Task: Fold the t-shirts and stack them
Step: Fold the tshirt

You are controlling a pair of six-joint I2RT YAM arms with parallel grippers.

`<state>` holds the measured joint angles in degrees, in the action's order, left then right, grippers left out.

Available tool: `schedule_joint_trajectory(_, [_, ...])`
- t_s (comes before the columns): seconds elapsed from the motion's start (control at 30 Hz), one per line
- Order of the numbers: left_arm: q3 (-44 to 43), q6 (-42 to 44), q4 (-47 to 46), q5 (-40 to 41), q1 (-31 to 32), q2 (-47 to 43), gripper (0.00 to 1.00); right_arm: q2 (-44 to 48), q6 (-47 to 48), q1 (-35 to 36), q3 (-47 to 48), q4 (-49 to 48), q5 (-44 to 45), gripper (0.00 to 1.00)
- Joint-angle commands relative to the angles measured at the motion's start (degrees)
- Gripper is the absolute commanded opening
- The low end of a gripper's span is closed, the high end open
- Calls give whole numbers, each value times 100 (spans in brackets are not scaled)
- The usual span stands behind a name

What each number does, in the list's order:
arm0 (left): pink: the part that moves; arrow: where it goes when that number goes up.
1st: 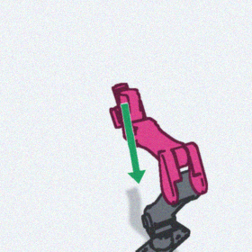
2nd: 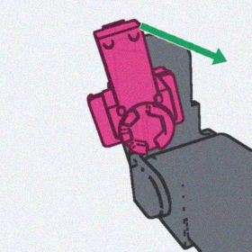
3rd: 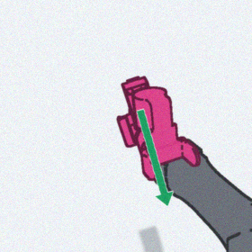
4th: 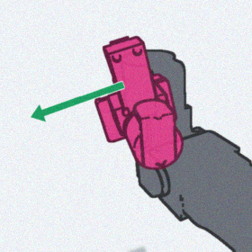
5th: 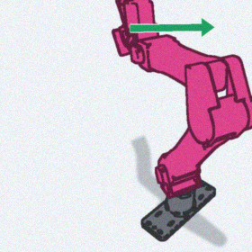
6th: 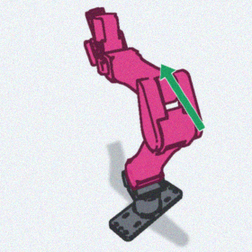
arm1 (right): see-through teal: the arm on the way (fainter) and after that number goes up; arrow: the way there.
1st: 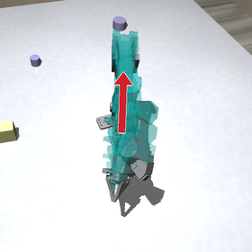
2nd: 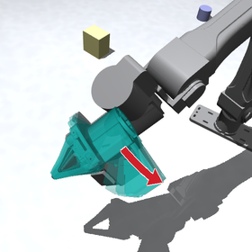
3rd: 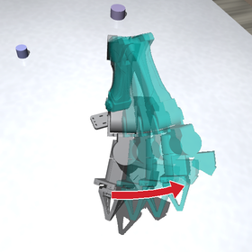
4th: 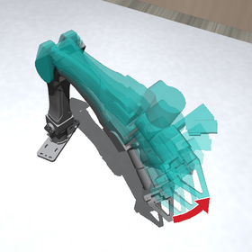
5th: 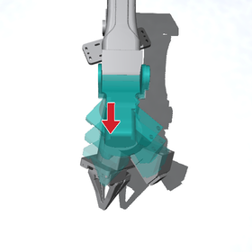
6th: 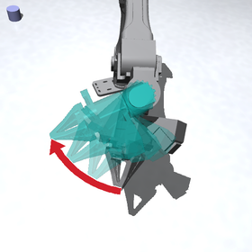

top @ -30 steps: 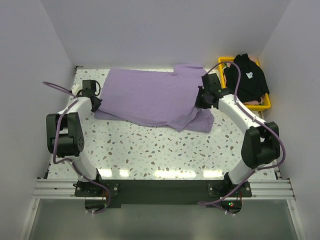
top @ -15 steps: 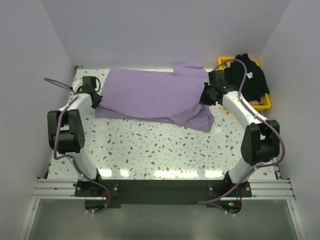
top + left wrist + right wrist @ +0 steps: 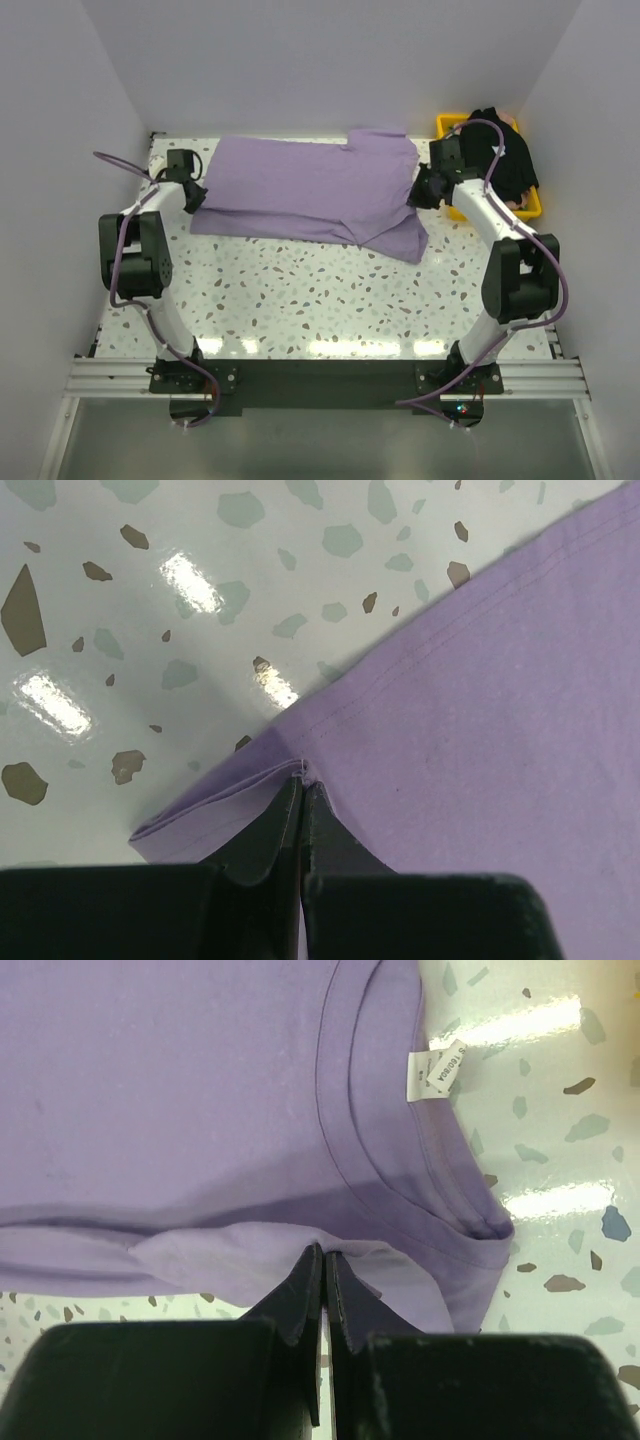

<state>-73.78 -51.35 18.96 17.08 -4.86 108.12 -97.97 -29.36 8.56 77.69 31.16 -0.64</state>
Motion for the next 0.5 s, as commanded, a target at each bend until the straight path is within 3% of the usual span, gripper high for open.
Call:
schedule_joint_trajectory(0.0, [-242, 117, -164, -12, -32, 52, 0, -29, -8, -117, 238, -277, -173, 0])
schedule_joint_trajectory(0.47, [-444, 143, -226, -152, -41, 245, 0, -546, 89, -179, 1072, -163, -261, 0])
